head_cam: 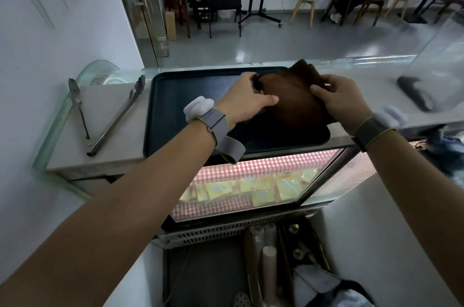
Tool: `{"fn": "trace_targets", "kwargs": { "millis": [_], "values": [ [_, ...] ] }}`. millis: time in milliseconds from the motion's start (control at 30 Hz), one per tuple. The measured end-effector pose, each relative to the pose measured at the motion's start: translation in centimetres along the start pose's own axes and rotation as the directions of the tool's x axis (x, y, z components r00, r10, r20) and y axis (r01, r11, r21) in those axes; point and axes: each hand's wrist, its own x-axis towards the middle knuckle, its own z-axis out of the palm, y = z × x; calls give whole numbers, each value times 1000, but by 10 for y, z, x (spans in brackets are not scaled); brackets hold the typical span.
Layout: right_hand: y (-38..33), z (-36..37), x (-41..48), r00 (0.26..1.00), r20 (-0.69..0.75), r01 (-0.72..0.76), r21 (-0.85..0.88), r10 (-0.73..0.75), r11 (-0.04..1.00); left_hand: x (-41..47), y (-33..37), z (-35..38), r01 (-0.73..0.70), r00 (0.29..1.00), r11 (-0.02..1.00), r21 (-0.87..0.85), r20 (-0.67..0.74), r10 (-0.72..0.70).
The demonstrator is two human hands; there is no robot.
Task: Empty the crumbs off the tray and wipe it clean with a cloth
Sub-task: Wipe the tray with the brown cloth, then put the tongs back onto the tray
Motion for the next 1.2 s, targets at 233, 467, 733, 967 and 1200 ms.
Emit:
{"fn": "trace_targets", "kwargs": {
  "millis": [233,467,733,967,1200],
  "values": [
    [33,-49,25,986,-93,-139,23,141,990,15,11,56,-139,967,976,168,236,97],
    [63,-80,39,973,-172,-178,-150,152,973,22,20,102,-409,913,580,705,324,250],
    [67,-70,34,993,-39,63,-640,-114,766,32,13,126,-395,918,434,810,358,168],
    [80,-45,38,970,206,85,-782,128,617,31,12,126,-386,922,426,818,352,161],
    [71,-46,36,970,201,63,-758,140,649,21,15,115,-372,928,522,768,314,200]
  ]
}}
